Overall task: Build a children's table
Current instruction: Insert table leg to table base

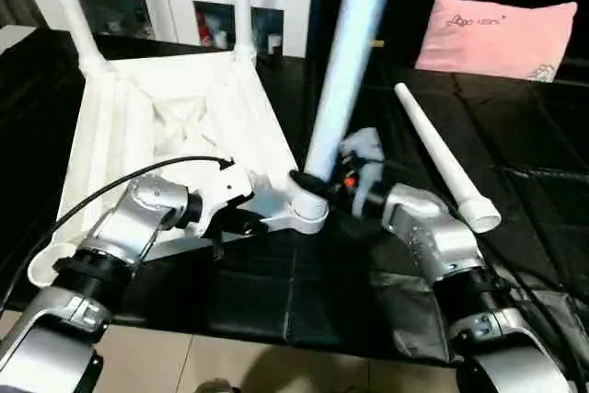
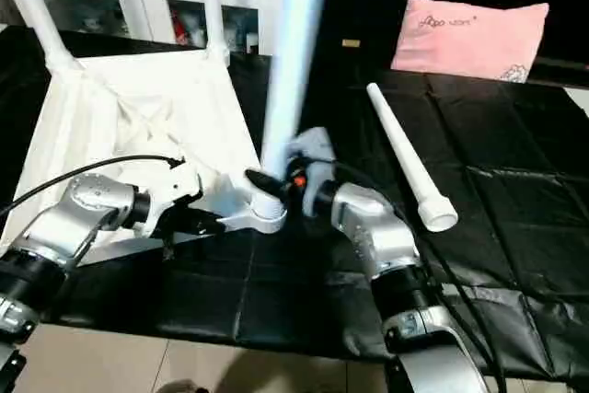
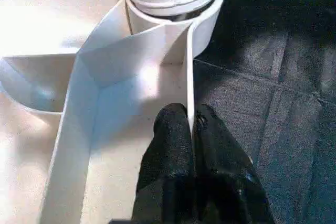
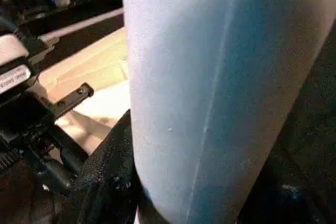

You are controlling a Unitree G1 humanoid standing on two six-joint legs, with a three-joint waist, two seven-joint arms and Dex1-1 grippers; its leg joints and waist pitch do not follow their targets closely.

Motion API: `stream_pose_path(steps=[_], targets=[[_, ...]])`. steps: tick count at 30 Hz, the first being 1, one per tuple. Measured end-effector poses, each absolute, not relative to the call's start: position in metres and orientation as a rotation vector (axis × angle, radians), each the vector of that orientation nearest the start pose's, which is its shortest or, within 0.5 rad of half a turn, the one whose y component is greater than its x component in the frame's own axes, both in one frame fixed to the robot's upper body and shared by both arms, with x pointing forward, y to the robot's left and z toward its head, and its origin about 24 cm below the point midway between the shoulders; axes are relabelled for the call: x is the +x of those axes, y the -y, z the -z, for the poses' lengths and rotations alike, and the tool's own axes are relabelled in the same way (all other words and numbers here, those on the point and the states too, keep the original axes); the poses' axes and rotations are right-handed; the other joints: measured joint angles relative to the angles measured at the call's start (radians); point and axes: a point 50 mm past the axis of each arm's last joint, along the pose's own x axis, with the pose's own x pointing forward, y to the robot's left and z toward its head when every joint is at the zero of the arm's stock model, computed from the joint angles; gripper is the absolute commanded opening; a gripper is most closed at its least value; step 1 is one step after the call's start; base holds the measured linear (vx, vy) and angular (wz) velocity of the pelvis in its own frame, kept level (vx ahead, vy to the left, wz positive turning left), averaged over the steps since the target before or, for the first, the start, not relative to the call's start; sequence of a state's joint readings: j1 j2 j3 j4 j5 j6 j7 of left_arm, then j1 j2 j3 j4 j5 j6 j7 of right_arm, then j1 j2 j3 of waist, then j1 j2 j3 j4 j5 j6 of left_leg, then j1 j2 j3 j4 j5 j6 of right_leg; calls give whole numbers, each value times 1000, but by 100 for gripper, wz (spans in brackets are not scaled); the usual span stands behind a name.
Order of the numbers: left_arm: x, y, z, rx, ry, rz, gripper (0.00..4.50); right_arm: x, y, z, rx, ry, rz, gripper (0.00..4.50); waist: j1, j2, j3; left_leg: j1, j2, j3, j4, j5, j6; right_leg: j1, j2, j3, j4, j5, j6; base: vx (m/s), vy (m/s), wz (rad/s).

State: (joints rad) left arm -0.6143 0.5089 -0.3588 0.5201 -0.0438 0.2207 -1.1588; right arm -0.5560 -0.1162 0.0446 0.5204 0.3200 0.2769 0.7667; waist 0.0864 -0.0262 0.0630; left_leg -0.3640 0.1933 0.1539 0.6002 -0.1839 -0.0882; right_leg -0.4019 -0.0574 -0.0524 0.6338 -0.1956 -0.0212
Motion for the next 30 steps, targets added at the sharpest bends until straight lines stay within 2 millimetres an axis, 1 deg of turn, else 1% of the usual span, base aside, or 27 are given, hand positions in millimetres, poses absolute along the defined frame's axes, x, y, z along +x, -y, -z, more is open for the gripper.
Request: stream_pose_path(steps=[5,8,13,17,20,25,29,30], targets=[[322,-159,-64,447,-545,1233,0,326,102,-60,289,-187,-877,191,6,3,-1,-1,0,0,0,0,0,0,0,0,-1,0,0,0,0,0],[324,-157,-63,433,-553,1230,0,320,107,-53,305,-154,-855,191,7,8,-3,-1,0,0,0,0,0,1,-1,0,-1,0,0,0,0,0],[325,-154,-59,413,-559,1229,0,311,110,-45,269,-77,-825,191,11,18,-7,0,0,0,0,0,1,3,-2,0,-2,0,0,0,0,0],[326,-152,-58,407,-559,1233,0,305,111,-40,231,-54,-813,191,15,21,-9,0,0,0,0,0,1,3,-3,0,-3,0,0,0,0,0],[325,-150,-58,406,-556,1239,0,301,111,-42,131,-31,-842,191,19,24,-9,-1,0,0,0,0,1,3,-3,0,-3,-1,1,0,0,0],[325,-149,-58,419,-550,1258,0,301,109,-48,-49,-38,-960,191,26,24,-10,-1,0,0,0,0,2,4,-3,0,-3,-1,2,0,0,0],[324,-149,-58,427,-547,1262,0,304,108,-52,-102,-52,-1012,191,26,22,-10,-1,0,1,0,0,2,4,-3,0,-3,-1,2,0,0,0],[324,-150,-58,430,-547,1261,0,305,107,-53,-112,-57,-1031,191,24,20,-10,-1,0,1,-1,0,2,4,-3,0,-3,-2,3,0,0,0]])
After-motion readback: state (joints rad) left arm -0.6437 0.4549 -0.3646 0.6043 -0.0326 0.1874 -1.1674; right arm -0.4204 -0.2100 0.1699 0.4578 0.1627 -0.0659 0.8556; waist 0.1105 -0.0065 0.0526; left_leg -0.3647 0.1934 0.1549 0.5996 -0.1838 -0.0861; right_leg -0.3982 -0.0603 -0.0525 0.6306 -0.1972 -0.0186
